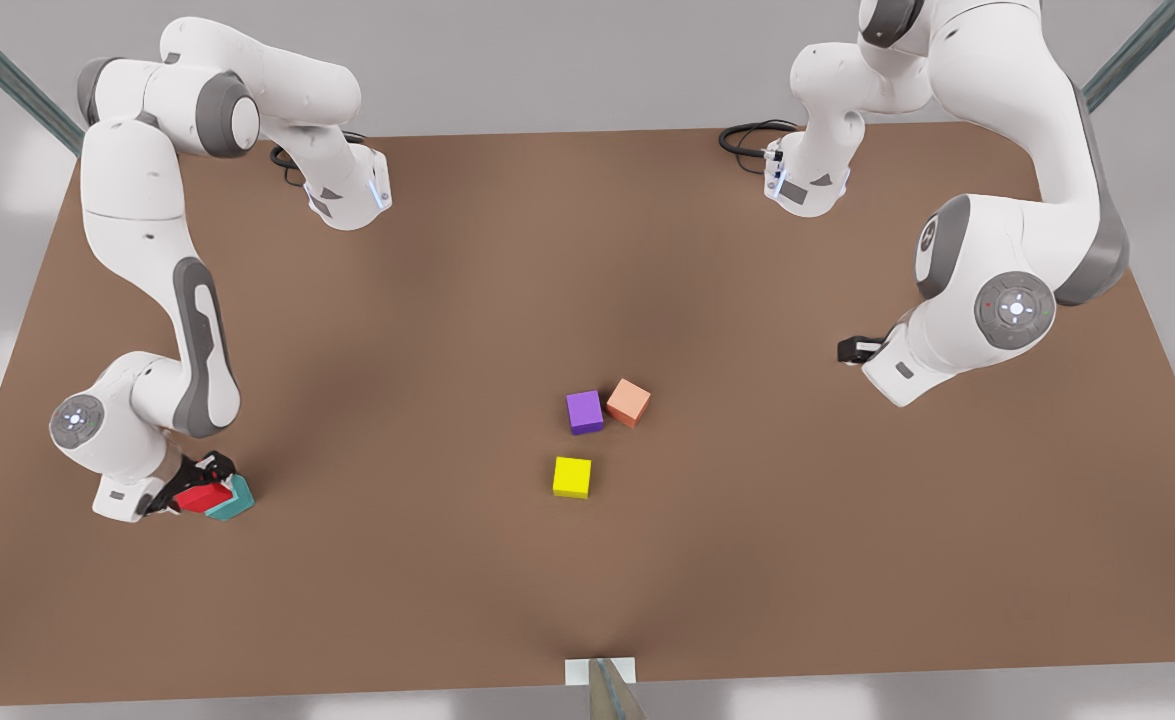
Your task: Pick up red wooden cube and pass to hand red wooden cube and place in blue wooden cube
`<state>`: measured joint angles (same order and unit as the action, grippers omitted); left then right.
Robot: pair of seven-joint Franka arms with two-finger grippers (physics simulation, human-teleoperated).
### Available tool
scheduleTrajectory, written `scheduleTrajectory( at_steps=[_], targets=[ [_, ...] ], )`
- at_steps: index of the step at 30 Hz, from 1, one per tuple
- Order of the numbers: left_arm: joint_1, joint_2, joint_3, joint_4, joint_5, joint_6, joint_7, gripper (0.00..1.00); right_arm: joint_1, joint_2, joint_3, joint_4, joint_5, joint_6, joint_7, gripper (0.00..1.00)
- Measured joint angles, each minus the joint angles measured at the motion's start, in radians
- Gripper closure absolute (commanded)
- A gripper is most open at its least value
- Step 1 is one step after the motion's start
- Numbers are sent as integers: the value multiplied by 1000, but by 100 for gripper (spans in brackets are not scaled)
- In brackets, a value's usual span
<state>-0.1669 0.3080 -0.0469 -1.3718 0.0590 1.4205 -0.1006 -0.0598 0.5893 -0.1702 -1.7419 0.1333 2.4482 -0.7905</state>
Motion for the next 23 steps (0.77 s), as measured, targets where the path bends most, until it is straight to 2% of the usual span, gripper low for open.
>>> scheduleTrajectory(
  at_steps=[5, 9, 14, 16, 20, 23],
  targets=[
    [0, 0, -1, 0, 2, -1, -11, 0, -1, -66, 0, 6, 0, -45, 26, 0],
    [0, 0, -1, 1, 2, -1, -18, 0, 4, -216, -7, 27, -7, -203, 60, 0],
    [0, 0, -1, 0, 0, -2, -24, 0, 46, -237, 0, 427, -128, -655, 219, 0],
    [0, 0, -1, 0, -2, -3, -26, 0, 62, -248, -2, 521, -171, -808, 280, 0],
    [0, -1, -1, 1, -11, -17, -29, 0, 55, -406, 26, 432, -203, -996, 391, 0],
    [-2, -2, -3, 3, -23, -31, -30, 0, 51, -439, 35, 383, -207, -1057, 465, 0]
  ],
)
